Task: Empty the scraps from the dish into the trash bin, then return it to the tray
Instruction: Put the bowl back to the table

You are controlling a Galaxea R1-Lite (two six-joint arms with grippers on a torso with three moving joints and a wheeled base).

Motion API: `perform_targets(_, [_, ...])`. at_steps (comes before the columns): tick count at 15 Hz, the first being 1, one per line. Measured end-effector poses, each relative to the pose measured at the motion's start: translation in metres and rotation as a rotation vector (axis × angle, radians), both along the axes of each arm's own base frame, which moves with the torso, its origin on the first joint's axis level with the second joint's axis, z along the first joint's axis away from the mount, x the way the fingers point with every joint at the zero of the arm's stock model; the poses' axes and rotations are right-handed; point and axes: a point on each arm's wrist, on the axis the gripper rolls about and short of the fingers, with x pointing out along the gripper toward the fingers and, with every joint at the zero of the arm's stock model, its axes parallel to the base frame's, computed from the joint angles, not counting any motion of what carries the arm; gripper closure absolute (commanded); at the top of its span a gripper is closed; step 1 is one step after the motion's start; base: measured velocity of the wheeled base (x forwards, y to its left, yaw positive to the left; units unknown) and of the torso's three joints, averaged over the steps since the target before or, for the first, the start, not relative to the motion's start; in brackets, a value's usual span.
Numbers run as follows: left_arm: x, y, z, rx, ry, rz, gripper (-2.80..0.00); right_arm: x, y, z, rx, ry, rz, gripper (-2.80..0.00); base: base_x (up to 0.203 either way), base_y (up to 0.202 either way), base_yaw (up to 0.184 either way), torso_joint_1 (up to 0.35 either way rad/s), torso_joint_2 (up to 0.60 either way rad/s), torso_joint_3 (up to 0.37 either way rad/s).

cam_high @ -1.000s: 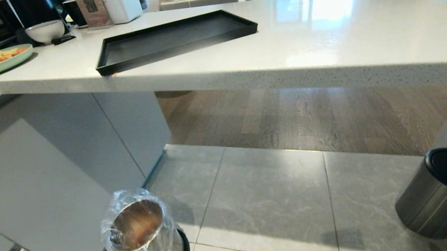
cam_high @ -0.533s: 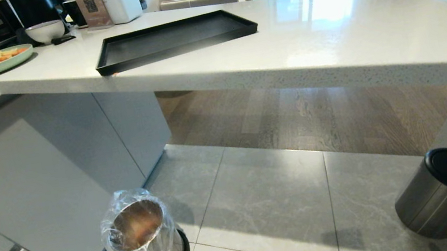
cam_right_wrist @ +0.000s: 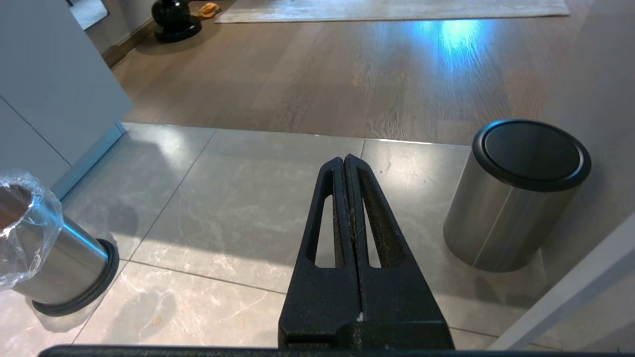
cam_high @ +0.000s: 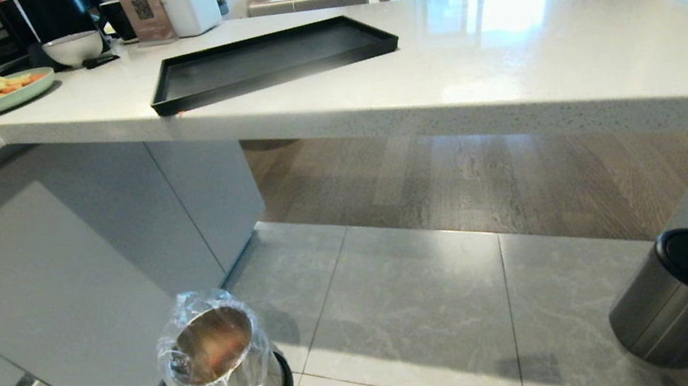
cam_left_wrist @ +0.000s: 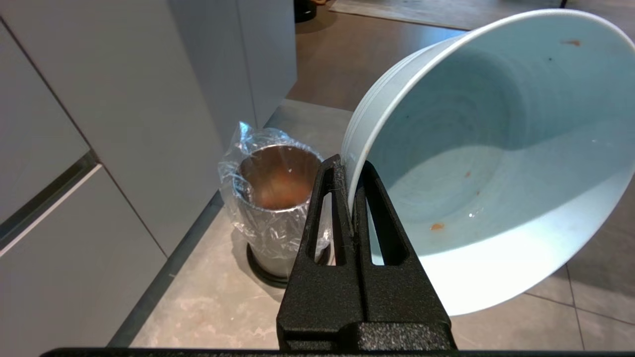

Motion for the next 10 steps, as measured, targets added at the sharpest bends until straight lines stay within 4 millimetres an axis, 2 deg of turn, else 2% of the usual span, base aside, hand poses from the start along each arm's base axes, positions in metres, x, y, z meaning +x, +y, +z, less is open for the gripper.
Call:
perform_targets(2, [0.0000, -0.0001, 0.0000, -0.001, 0.000, 0.001, 0.00, 0.0000, 0.0000, -0.0003, 0.000, 0.003, 0.000, 0.00, 0.003, 0.116, -0.003, 0.003, 0.01, 0.003])
perform_targets(8, [0.0000, 0.0000, -0.0001, 0.000, 0.001, 0.000, 0.00, 0.0000, 0.0000, -0.0001, 0.000, 0.001, 0.000, 0.00, 0.000, 0.196, -0.002, 0.004, 0.00, 0.003])
perform_targets(10, [0.0000, 0.0000, 0.0000, 0.000, 0.000, 0.000, 0.00, 0.0000, 0.0000, -0.0001, 0.000, 0.001, -0.001, 0.00, 0.000, 0.141, -0.005, 0.002, 0.00, 0.000])
